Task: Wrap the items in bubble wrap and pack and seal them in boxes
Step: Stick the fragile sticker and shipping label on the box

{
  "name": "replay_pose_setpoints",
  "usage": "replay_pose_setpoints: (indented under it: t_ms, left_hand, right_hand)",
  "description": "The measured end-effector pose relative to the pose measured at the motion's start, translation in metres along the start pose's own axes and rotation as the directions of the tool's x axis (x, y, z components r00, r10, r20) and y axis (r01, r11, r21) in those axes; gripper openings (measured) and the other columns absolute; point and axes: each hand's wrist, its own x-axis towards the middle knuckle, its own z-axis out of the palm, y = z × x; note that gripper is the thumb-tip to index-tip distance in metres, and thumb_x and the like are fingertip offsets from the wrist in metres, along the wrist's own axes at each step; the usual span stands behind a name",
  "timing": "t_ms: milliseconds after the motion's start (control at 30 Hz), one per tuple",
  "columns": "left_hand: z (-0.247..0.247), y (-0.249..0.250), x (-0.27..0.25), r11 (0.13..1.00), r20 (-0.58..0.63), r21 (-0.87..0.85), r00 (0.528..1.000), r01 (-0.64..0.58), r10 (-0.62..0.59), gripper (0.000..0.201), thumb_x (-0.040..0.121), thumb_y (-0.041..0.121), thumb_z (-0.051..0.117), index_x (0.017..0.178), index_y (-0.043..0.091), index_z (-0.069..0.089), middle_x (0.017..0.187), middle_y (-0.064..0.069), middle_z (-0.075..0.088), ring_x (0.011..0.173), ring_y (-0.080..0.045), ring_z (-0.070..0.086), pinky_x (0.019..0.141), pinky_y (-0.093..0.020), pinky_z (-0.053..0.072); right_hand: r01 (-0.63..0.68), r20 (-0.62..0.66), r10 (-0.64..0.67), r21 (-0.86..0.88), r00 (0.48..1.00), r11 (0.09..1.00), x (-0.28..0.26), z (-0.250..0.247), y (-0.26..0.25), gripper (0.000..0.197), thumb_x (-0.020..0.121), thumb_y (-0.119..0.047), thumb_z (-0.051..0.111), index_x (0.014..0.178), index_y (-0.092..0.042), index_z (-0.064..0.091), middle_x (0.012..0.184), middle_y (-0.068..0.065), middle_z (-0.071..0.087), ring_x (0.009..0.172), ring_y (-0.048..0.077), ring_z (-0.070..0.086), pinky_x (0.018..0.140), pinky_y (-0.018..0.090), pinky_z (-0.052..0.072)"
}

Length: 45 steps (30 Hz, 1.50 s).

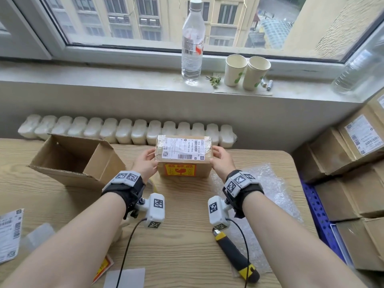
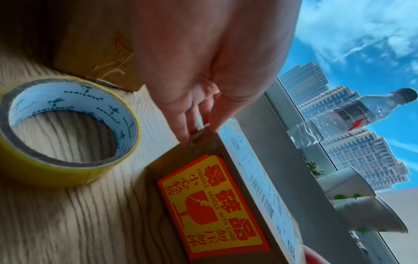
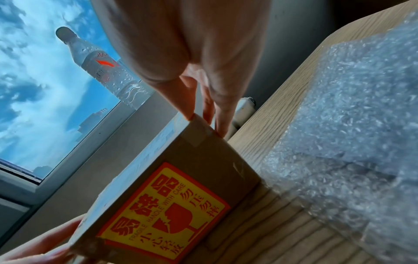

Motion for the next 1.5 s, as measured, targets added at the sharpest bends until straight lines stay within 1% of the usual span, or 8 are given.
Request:
replay_pose_setpoints:
  t_ms: [167,267,367,467,633,1133,1300,1500]
  left_hand:
    - [-0.001,0.004,-0.007,0.879,-0.016,0.458,0.988,-0.129,0.153,0.043,0.091,0.001,0.053,0.133,0.011,0.046,0.134,-0.009,0.054,0.121,-0.022,0.052,0.098,-0.039,0.044]
    - [-0.006,0.013,-0.029,0.495,0.101,0.841,0.964,-0.216,0.247,0.042,0.095,0.018,0.049,0.136,0.017,0.042,0.13,-0.006,0.055,0.116,-0.025,0.054,0.089,-0.035,0.043]
    - [-0.016,0.02,-0.051,0.086,0.299,0.939,0.912,-0.334,0.282,0.039,0.097,0.02,0.042,0.136,0.018,0.04,0.128,-0.003,0.054,0.111,-0.021,0.054,0.076,-0.031,0.041]
    - [-0.035,0.025,-0.068,-0.035,0.361,0.927,0.865,-0.373,0.349,0.032,0.097,0.025,0.041,0.128,0.018,0.048,0.124,0.001,0.055,0.108,-0.018,0.055,0.077,-0.03,0.044]
    - [-0.087,0.032,-0.089,-0.067,0.34,0.936,0.844,-0.344,0.415,0.033,0.099,0.031,0.036,0.124,0.018,0.052,0.124,0.0,0.056,0.114,-0.02,0.051,0.09,-0.035,0.045]
    - [-0.266,0.018,-0.086,0.05,0.15,0.979,0.871,-0.195,0.468,0.031,0.099,0.032,0.033,0.119,0.019,0.053,0.115,0.002,0.053,0.104,-0.018,0.053,0.082,-0.037,0.05]
    - [-0.3,0.014,-0.06,0.185,0.124,0.957,0.891,-0.224,0.437,0.039,0.1,0.035,0.031,0.135,0.025,0.044,0.146,-0.004,0.033,0.124,-0.023,0.045,0.093,-0.042,0.046]
    - [-0.311,0.013,-0.023,0.51,0.095,0.821,0.941,-0.259,0.325,0.044,0.101,0.042,0.024,0.141,0.033,0.039,0.152,-0.012,0.027,0.139,-0.026,0.029,0.112,-0.043,0.028]
  right_hand:
    - [0.082,0.012,-0.083,-0.315,0.996,0.946,-0.018,-0.004,-0.01,0.044,0.095,-0.002,0.043,0.137,-0.012,0.046,0.134,0.005,0.054,0.127,0.02,0.047,0.101,0.031,0.04]
    - [0.173,0.026,-0.204,-0.637,0.979,0.751,-0.035,-0.003,-0.018,0.034,0.098,-0.013,0.039,0.129,-0.013,0.053,0.129,0.006,0.058,0.119,0.024,0.053,0.099,0.035,0.043]
    - [0.228,0.087,-0.273,-0.807,0.958,0.544,-0.054,0.006,-0.027,0.027,0.098,-0.021,0.037,0.116,-0.014,0.056,0.117,0.005,0.06,0.107,0.024,0.058,0.09,0.041,0.049]
    - [0.238,0.14,-0.282,-0.904,0.949,0.355,-0.079,0.021,-0.04,0.026,0.099,-0.027,0.037,0.112,-0.013,0.055,0.11,0.004,0.058,0.097,0.023,0.058,0.081,0.037,0.051]
    - [0.274,0.195,-0.32,-0.936,0.927,0.222,-0.114,0.067,-0.059,0.031,0.1,-0.033,0.037,0.117,-0.014,0.054,0.112,0.004,0.059,0.1,0.023,0.058,0.079,0.036,0.05]
    - [0.424,0.33,-0.358,-0.878,0.873,0.224,-0.153,0.22,-0.094,0.033,0.099,-0.033,0.036,0.115,-0.012,0.057,0.113,0.008,0.062,0.104,0.028,0.059,0.085,0.04,0.051]
    - [0.371,0.289,-0.273,-0.867,0.918,0.331,-0.147,0.251,-0.097,0.041,0.099,-0.039,0.036,0.124,-0.01,0.049,0.116,0.011,0.061,0.107,0.029,0.058,0.085,0.038,0.045]
    - [0.096,0.099,-0.036,-0.706,0.994,0.702,-0.125,0.279,-0.101,0.066,0.096,-0.052,0.039,0.144,-0.008,0.031,0.14,0.012,0.047,0.126,0.029,0.047,0.101,0.039,0.038]
